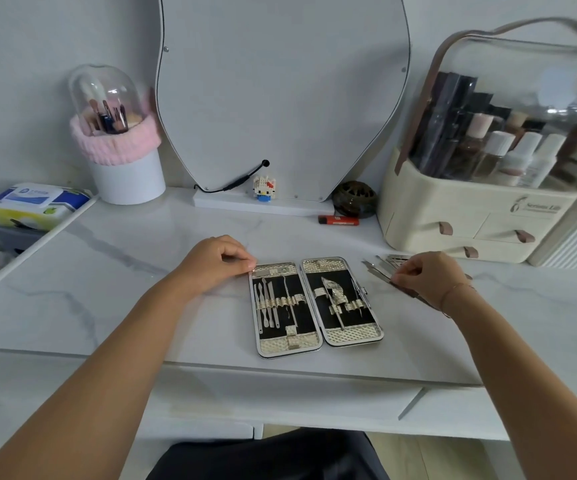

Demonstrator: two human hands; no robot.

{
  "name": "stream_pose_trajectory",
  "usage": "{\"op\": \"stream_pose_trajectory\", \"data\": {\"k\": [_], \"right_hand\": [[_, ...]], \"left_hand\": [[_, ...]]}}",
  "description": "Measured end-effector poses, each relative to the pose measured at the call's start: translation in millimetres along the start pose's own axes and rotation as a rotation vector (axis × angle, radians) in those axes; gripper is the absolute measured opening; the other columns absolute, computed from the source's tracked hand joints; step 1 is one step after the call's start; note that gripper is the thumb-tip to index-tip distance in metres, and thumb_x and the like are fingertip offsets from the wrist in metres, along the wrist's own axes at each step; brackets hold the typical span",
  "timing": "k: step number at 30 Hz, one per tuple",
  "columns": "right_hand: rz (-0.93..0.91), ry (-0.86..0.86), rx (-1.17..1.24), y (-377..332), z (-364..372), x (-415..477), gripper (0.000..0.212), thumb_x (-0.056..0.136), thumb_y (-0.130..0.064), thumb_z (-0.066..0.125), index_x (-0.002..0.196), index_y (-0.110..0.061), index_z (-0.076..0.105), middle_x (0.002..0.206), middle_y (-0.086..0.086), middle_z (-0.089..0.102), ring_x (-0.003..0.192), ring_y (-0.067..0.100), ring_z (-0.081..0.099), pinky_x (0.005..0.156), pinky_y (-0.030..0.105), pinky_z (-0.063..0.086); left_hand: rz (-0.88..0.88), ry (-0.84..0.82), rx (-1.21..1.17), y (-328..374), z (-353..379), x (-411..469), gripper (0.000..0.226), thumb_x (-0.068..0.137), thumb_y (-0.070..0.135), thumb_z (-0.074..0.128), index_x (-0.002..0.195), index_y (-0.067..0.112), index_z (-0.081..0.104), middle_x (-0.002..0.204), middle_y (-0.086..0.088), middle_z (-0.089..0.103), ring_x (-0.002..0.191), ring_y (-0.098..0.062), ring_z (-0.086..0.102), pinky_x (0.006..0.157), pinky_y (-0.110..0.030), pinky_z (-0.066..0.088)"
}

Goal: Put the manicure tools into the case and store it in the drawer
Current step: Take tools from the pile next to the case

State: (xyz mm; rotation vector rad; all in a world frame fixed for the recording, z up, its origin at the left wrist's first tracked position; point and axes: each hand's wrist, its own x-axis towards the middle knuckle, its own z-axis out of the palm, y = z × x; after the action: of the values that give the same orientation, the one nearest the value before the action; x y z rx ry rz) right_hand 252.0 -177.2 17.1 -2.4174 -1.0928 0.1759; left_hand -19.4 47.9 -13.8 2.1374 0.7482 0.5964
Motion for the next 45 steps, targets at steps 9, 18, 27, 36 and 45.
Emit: {"op": "stream_pose_trajectory", "data": {"k": [9, 18, 27, 36, 45], "right_hand": [[-0.040, -0.101, -0.049, -4.7, -2.1, 4.2, 0.020, 0.084, -0.018, 0.061, 0.071, -0.004, 0.067, 0.069, 0.014, 0.066, 0.065, 0.026, 0.057, 0.059, 0.030, 0.042], [-0.163, -0.368, 0.698, -51.5, 14.8, -8.2, 0.033, 0.084, 0.000, 0.062, 0.112, -0.015, 0.054, 0.068, 0.010, 0.066, 0.053, 0.012, 0.056, 0.054, 0.022, 0.051], [-0.286, -0.513, 0.627, -115.3, 49.0, -2.1, 0.048, 0.086, 0.002, 0.058, 0.127, -0.019, 0.050, 0.060, 0.005, 0.062, 0.059, 0.019, 0.062, 0.061, 0.029, 0.058], [-0.246, -0.513, 0.639, -135.9, 61.8, -3.7, 0.028, 0.086, 0.000, 0.060, 0.113, -0.007, 0.055, 0.067, 0.017, 0.064, 0.050, 0.015, 0.063, 0.054, 0.026, 0.057], [-0.215, -0.397, 0.562, -136.5, 69.0, 1.3, 0.021, 0.086, -0.010, 0.062, 0.107, -0.011, 0.058, 0.073, 0.017, 0.071, 0.057, 0.027, 0.059, 0.062, 0.038, 0.055]], "left_hand": [[-0.002, 0.007, -0.013, -0.5, -0.4, 0.0, 0.020, 0.075, 0.018, 0.076, 0.071, 0.037, 0.070, 0.091, 0.010, 0.062, 0.088, 0.001, 0.057, 0.077, -0.003, 0.036], [0.006, 0.000, -0.012, 0.9, -0.6, -0.6, 0.019, 0.075, 0.018, 0.075, 0.071, 0.035, 0.069, 0.089, 0.009, 0.062, 0.085, -0.001, 0.058, 0.079, -0.009, 0.038], [0.002, -0.009, 0.009, 0.9, -1.4, -0.5, 0.012, 0.075, 0.023, 0.076, 0.073, 0.034, 0.070, 0.091, 0.008, 0.062, 0.092, -0.009, 0.058, 0.081, -0.013, 0.037], [0.012, -0.007, 0.022, 0.5, -1.8, 0.6, 0.009, 0.075, 0.026, 0.076, 0.074, 0.033, 0.070, 0.092, 0.007, 0.063, 0.092, -0.008, 0.058, 0.080, -0.016, 0.039], [0.000, -0.005, 0.024, 0.1, -1.6, 0.7, 0.006, 0.075, 0.026, 0.075, 0.076, 0.031, 0.072, 0.095, 0.005, 0.064, 0.094, -0.009, 0.058, 0.080, -0.017, 0.039]]}}
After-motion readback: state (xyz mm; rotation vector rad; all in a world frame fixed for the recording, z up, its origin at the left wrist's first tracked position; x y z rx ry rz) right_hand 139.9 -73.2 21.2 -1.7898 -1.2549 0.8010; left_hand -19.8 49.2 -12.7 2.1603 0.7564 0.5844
